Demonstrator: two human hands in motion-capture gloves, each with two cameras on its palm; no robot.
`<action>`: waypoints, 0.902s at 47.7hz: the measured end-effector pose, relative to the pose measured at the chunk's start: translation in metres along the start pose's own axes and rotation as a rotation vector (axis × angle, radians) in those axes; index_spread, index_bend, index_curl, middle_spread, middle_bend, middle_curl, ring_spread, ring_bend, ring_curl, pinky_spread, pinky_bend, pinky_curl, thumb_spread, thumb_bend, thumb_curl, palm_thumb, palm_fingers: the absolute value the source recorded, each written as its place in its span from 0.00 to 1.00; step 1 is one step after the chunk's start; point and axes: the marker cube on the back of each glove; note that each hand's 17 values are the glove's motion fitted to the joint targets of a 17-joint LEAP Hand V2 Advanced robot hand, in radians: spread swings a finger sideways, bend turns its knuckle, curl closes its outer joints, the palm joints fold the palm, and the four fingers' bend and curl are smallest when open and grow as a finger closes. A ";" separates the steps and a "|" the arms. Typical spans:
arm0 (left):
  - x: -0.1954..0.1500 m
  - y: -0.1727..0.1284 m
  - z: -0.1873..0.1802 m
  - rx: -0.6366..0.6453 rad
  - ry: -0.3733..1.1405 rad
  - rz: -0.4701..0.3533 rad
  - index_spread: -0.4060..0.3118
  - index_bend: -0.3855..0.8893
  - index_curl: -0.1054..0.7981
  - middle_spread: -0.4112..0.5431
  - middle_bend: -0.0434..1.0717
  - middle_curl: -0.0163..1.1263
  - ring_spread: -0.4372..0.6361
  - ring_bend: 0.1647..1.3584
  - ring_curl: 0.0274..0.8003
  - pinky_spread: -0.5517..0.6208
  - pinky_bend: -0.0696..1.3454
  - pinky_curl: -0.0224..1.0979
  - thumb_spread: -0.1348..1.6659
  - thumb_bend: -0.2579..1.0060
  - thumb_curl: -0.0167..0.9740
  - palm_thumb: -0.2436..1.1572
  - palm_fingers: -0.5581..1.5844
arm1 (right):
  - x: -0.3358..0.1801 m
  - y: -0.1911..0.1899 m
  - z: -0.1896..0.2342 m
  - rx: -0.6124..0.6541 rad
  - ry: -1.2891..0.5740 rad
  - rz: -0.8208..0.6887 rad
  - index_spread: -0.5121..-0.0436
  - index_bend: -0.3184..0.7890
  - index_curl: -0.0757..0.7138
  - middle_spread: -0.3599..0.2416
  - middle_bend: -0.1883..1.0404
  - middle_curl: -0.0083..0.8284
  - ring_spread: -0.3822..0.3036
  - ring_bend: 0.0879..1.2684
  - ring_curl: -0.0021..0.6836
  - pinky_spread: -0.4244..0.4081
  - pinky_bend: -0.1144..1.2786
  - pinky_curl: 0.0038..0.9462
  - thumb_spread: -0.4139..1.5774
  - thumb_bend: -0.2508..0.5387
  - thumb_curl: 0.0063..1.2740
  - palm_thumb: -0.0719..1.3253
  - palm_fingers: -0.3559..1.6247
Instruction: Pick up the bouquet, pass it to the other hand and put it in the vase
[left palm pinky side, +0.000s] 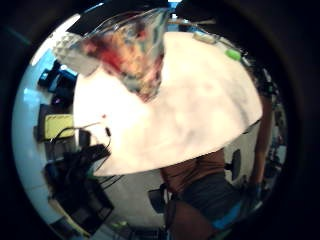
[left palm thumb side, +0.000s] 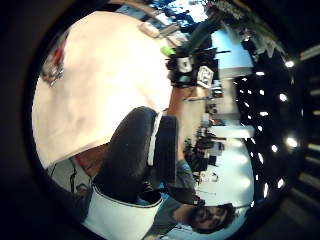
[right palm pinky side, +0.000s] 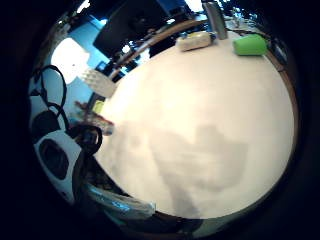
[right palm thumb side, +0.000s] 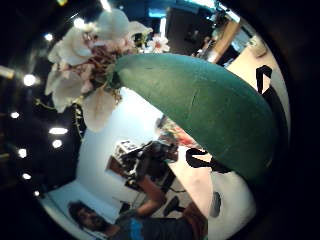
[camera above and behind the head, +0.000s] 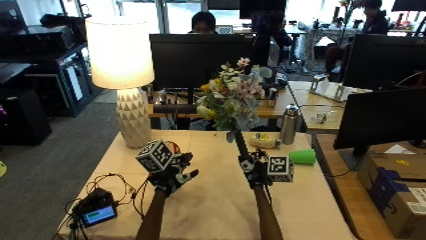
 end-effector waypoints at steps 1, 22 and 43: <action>0.003 -0.002 -0.002 0.013 0.027 0.007 0.43 0.41 0.43 0.56 0.22 0.30 0.79 0.34 0.32 0.88 0.32 0.32 0.67 0.19 0.30 0.19 0.33 | 0.000 0.000 0.001 0.000 0.002 0.025 0.53 0.46 0.68 0.30 0.71 0.70 0.28 0.76 0.80 0.17 0.62 0.53 0.51 0.28 0.51 0.72 0.88; 0.077 -0.069 -0.028 0.074 0.773 0.219 0.47 0.39 0.40 0.47 0.25 0.33 0.63 0.38 0.35 0.80 0.33 0.33 0.65 0.20 0.35 0.35 0.44 | -0.060 0.029 0.065 -0.165 -0.322 0.016 0.53 0.46 0.74 0.31 0.73 0.71 0.28 0.78 0.80 0.16 0.63 0.53 0.50 0.28 0.54 0.71 0.87; 0.095 -0.092 -0.030 0.091 0.995 0.255 0.45 0.39 0.36 0.29 0.28 0.35 0.37 0.45 0.38 0.58 0.34 0.35 0.59 0.21 0.44 0.60 0.60 | -0.079 0.050 0.121 -0.302 -0.431 -0.065 0.52 0.45 0.77 0.33 0.74 0.72 0.29 0.78 0.80 0.16 0.63 0.53 0.50 0.28 0.56 0.71 0.87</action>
